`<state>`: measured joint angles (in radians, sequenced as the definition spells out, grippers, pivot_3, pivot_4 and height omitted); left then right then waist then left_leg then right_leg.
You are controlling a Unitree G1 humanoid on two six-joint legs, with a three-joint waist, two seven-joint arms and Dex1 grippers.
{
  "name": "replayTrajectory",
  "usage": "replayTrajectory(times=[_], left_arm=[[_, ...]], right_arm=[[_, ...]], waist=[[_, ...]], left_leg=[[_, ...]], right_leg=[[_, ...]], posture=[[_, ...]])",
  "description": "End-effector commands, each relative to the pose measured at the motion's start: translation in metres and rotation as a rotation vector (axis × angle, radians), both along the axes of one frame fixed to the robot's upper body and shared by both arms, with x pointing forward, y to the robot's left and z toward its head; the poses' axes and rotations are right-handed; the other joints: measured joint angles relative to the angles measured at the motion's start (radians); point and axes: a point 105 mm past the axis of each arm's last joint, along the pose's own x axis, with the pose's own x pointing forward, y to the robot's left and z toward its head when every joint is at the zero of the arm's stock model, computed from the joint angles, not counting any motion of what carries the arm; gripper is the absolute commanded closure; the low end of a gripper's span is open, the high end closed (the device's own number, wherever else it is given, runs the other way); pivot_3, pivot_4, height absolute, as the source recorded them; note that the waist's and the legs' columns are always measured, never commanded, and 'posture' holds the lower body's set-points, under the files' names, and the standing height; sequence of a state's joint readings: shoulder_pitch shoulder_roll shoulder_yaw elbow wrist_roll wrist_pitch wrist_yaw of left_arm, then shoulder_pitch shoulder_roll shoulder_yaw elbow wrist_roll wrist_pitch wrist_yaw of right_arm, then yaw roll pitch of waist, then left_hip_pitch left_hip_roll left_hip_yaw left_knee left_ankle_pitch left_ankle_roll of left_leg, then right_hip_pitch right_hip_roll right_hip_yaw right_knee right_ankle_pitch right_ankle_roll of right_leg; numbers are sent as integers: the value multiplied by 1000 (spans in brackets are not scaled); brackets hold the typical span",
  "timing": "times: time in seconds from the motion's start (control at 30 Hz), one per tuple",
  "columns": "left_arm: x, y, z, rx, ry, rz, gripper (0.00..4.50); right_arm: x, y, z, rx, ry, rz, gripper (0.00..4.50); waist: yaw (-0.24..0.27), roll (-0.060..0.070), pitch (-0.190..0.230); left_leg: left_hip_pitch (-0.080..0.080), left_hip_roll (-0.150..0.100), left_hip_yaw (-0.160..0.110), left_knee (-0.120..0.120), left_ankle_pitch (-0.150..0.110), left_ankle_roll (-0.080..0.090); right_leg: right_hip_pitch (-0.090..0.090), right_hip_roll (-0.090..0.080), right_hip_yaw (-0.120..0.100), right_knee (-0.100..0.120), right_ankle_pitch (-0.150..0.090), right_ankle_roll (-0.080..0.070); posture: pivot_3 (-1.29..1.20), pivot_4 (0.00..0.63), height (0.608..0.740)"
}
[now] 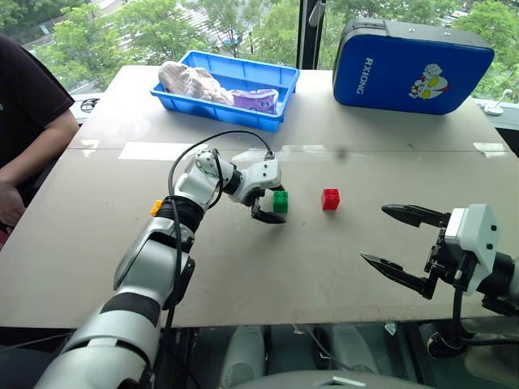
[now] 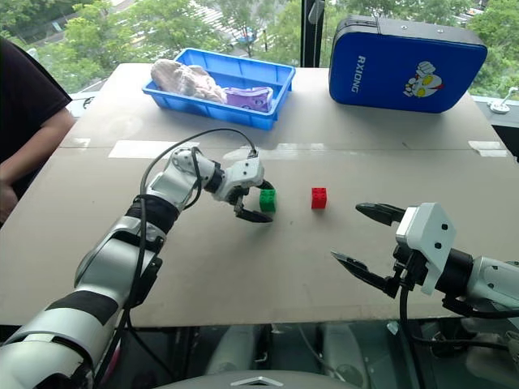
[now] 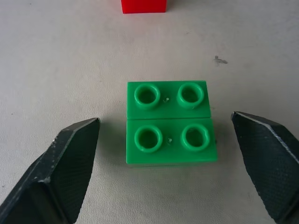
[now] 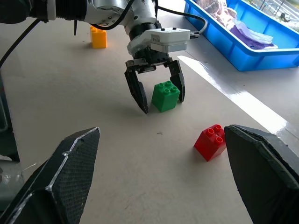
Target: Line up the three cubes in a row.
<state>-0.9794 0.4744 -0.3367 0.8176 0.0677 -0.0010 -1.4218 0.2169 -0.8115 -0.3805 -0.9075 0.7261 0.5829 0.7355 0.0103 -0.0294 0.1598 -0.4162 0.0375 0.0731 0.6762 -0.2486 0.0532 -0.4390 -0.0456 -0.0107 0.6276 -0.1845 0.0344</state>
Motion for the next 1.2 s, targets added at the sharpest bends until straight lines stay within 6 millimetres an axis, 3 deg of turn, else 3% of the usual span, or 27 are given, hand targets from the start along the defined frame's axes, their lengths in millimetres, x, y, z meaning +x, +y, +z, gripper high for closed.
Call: replayTrajectory(times=[0.03, 0.2, 0.33, 0.47, 0.7, 1.03, 1.13, 1.2], left_arm=[[-8, 21, 31, -82, -40, 50, 94], [-37, 69, 55, -184, -52, 252, 94], [-43, 115, 68, -248, -142, 648, 94], [-61, 162, 58, -244, -173, 1074, 94], [-95, 174, 27, -210, -39, 1287, 94], [-81, 179, 13, -243, -43, 1353, 94], [-75, 179, 10, -243, -48, 1330, 715], [-72, 181, 7, -233, -50, 1316, 1744]], right_arm=[[-1, 2, 11, 6, -51, 24, 98], [3, 9, 12, 45, -41, 85, 98], [10, 15, 12, 71, -32, 145, 98], [14, 21, 13, 87, -21, 203, 98], [10, 30, 14, 72, -11, 300, 98], [11, 29, 15, 45, -20, 315, 98], [9, 30, 14, 43, -21, 305, 98], [9, 30, 14, 45, -23, 297, 98]], waist=[[-10, 0, 0], [-23, 0, 0], [-18, 0, 0], [-18, 0, 0], [0, -1, 0], [4, -1, -1], [4, -1, -1], [4, -1, -1]], left_leg=[[0, 1, 0, 0, 0, 0], [1, 3, 0, -1, 0, 0], [1, 3, 0, 0, 0, 0], [2, 3, -1, 0, 0, 0], [2, 2, -2, 0, 0, 0], [2, 2, -2, -1, 0, -1], [2, 2, -1, -1, 0, -1], [2, 2, -1, -1, 0, -1]], right_leg=[[0, 0, 0, 0, 0, -1], [0, 0, 0, 1, 1, -1], [0, -1, 0, 1, -1, 2], [1, -2, -1, 1, -1, 2], [2, -2, -2, 0, -1, 2], [2, -3, -2, 0, 1, -2], [1, -3, -2, 0, 1, -2], [1, -3, -2, 0, 1, -2]], posture=[[0, 150, 740], [0, 150, 740], [0, 150, 740], [0, 150, 740], [0, 150, 740], [0, 150, 740], [0, 150, 740], [0, 150, 740]])
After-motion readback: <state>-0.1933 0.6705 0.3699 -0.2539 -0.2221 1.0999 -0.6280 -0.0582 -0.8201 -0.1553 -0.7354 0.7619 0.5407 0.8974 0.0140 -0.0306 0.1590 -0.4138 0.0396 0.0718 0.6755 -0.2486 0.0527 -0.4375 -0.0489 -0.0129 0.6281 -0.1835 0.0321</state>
